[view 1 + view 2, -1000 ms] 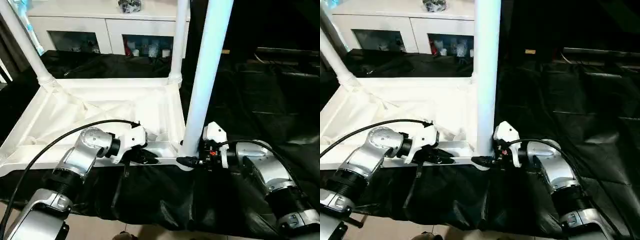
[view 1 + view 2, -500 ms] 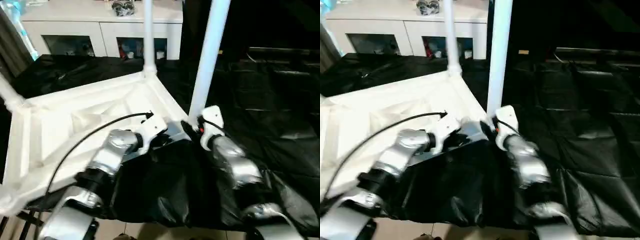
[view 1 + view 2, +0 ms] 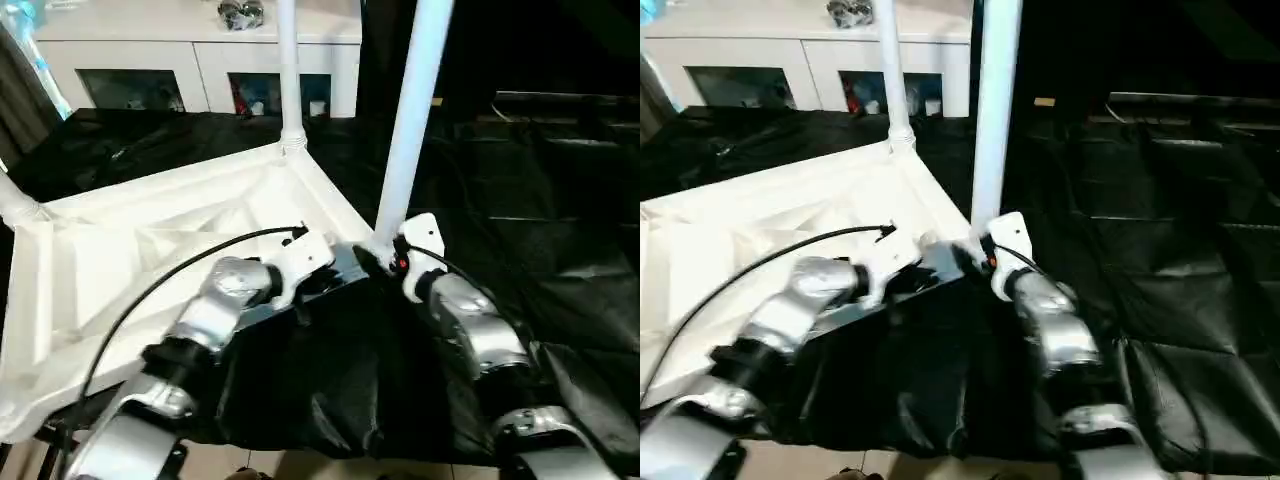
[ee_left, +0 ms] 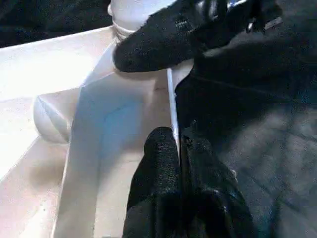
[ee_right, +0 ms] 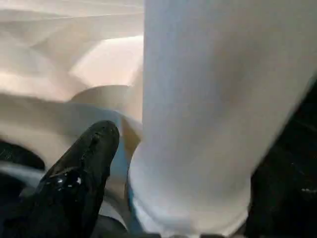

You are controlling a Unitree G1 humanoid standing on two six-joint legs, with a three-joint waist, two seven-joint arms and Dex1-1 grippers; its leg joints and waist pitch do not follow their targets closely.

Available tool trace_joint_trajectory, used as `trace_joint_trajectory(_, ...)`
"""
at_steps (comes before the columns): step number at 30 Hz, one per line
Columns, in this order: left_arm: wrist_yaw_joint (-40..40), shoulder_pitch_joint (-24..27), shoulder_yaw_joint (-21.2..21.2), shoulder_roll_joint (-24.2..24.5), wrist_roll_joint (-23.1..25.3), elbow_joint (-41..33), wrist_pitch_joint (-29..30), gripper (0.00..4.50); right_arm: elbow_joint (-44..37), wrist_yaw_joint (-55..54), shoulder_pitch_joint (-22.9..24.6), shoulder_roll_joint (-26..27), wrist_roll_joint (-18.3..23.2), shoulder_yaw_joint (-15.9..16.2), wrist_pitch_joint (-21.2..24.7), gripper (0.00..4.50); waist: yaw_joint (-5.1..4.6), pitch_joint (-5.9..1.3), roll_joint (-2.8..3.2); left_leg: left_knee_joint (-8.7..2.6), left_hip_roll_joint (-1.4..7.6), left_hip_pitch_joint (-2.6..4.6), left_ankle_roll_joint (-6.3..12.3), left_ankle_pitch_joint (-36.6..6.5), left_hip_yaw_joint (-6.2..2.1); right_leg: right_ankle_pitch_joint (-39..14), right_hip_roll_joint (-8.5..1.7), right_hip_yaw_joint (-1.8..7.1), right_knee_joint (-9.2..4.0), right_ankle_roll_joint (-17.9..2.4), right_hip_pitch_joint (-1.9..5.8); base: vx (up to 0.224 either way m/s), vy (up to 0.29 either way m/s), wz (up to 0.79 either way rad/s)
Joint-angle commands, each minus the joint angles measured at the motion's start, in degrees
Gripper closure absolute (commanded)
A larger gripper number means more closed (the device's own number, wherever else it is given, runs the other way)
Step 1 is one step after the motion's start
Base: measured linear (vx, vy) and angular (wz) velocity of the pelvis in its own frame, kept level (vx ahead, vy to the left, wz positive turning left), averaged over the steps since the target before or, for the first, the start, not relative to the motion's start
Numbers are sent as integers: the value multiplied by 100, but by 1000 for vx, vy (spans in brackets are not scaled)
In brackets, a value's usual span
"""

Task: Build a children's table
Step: Rotate leg to tighten

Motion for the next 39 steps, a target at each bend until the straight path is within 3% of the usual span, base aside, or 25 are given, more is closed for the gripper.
trace_joint_trajectory(1,-375,-21,-154,64,-68,-237,-251,450,-293,733,71,-51,103,361,-81,66,8,-384,-9,-352,160,85,348,-1449,-18,-645,-230,194,-346,-1452,292,0,0,0)
trace_joint_trajectory(3,-541,-12,-140,163,-133,-245,-283,450,-446,1201,155,-211,168,469,-84,66,27,-381,-6,-350,166,89,382,-1417,-18,-575,-232,189,-334,-1501,300,0,0,0)
trace_joint_trajectory(11,-1280,11,-134,628,-318,-134,-543,450,-960,2921,395,-845,573,858,149,66,107,-348,-30,-371,197,126,296,-1774,-2,-1234,-245,200,-379,-1425,269,0,0,0)
trace_joint_trajectory(12,-1315,13,-129,652,-328,-125,-552,450,-975,3011,396,-881,585,884,169,92,114,-348,-32,-372,197,115,284,-1745,-2,-1243,-255,208,-375,-1423,271,0,0,0)
trace_joint_trajectory(15,-1502,24,-122,736,-382,-125,-571,450,-997,3234,381,-943,611,908,181,101,143,-351,-33,-374,197,123,247,-1710,-3,-1269,-254,205,-369,-1426,262,0,0,0)
trace_joint_trajectory(23,-1654,61,-120,818,-418,-133,-615,450,-978,3487,319,-1005,626,983,221,174,151,-365,-34,-365,196,117,250,-1577,-4,-1066,-252,203,-343,-1468,272,0,0,0)
trace_joint_trajectory(29,-1520,109,-84,757,-441,-161,-545,450,-1169,3561,500,-948,737,1002,465,185,165,-360,-46,-365,196,115,270,-1548,-2,-1138,-251,203,-347,-1445,271,0,0,0)
trace_joint_trajectory(32,-823,61,-69,505,-206,-74,-376,450,-1067,2748,547,-630,638,801,627,186,186,-350,-34,-368,199,132,235,-1613,0,-1302,-268,213,-371,-1407,253,0,0,0)
trace_joint_trajectory(34,-441,35,-35,305,-143,-50,-171,450,-787,2035,457,-413,399,692,560,186,118,-312,-44,-407,181,151,39,-1940,-19,-1846,-269,204,-423,-1281,220,0,0,0)
trace_joint_trajectory(37,-184,36,-30,77,-141,-89,-45,450,-465,1217,326,-165,174,554,446,187,70,-297,-38,-416,166,159,-83,-2190,-46,-2415,-282,207,-484,-1069,200,0,0,0)
trace_joint_trajectory(39,370,-33,-84,-402,-48,-35,177,450,-172,93,168,320,8,380,527,187,-12,-289,-41,-427,148,162,-140,-2388,-70,-2679,-278,187,-528,-943,185,0,0,0)
